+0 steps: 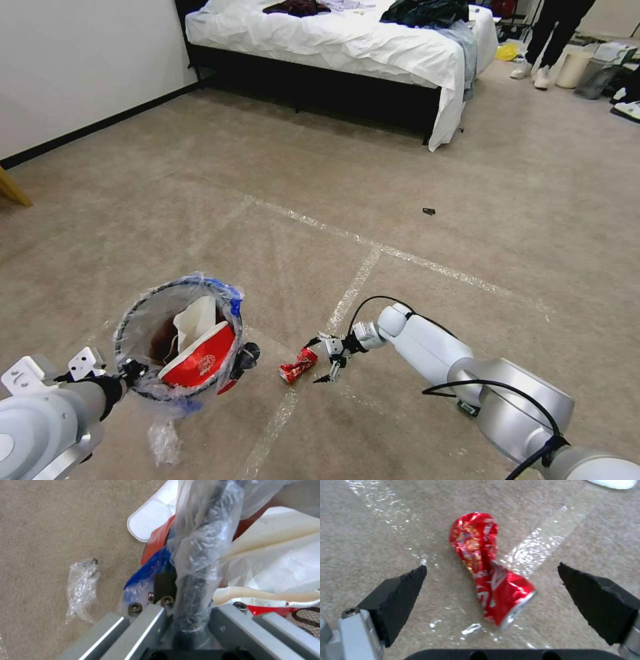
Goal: Pick up the trash bin and place the garbage on the floor into it.
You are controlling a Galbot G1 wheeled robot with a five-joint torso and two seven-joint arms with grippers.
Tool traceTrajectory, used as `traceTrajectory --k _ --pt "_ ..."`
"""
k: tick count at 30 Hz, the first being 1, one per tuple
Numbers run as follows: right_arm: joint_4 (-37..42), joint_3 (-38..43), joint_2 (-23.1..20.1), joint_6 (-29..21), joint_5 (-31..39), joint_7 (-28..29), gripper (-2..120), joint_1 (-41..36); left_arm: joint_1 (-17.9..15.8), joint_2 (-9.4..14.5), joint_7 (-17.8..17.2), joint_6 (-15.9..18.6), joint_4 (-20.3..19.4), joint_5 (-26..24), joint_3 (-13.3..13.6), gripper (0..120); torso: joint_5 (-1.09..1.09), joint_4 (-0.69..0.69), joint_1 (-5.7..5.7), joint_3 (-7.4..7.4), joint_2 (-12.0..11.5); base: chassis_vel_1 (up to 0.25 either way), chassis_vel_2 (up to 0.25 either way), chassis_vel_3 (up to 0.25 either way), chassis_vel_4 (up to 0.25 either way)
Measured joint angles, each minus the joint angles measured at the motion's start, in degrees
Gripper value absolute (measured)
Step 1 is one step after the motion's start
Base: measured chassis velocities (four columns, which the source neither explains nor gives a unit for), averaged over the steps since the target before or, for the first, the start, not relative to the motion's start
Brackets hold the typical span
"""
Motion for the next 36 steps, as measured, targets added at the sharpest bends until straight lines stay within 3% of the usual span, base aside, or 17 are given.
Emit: traceTrajectory --k 36 --pt "-6.72 0.8 5.77 -1.96 0.23 0.07 100 1.73 -0.9 0.18 0.32 0.11 -0.3 -0.05 1.02 0 -0.01 0.0 0.0 0.0 0.0 0.0 0.0 0.0 0.0"
